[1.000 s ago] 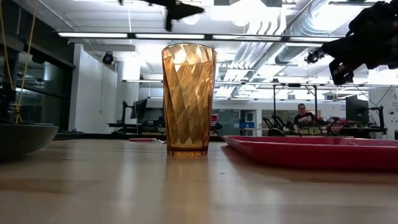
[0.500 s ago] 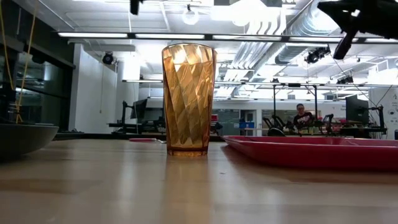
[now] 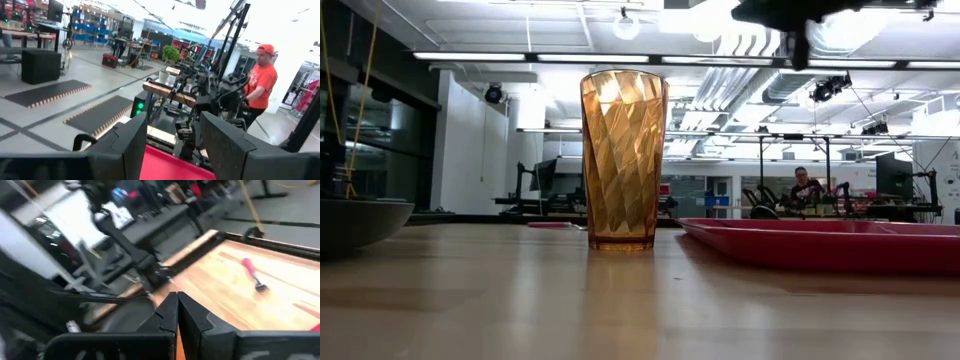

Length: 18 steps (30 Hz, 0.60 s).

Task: Pick and place plate/cup/fork/spoon on tray
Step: Put the brown glass on the red serving tray

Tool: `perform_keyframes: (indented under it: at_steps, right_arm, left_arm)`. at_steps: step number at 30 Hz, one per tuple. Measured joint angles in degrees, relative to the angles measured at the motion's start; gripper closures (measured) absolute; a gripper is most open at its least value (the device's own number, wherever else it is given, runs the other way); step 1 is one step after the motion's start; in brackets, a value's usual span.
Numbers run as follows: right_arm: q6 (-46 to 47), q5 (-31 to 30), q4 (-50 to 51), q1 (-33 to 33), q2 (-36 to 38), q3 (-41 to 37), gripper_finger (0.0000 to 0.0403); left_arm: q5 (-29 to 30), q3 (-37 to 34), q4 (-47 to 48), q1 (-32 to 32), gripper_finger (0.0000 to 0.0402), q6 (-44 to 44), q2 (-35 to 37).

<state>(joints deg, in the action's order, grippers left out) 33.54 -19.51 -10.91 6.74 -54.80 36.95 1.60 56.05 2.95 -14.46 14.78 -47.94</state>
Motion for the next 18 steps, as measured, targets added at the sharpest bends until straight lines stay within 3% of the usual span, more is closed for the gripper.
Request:
perform_keyframes:
  at_steps: [6,13,18]
  right_arm:
    - [8.2,5.9,6.0,-1.2,-15.3,13.6,0.0377]
    - [8.8,10.4,37.6,-1.5,-33.2,38.4,0.0249]
    - [11.2,16.5,51.4,-1.5,-44.6,52.8,0.0184]
  left_arm:
    - [0.4,0.0,6.3,0.0,0.0229,-1.3,2.7]
    - [0.4,0.0,6.8,0.0,0.0229,-4.9,3.4]
    - [0.4,0.0,6.8,0.0,0.0229,-5.0,3.4]
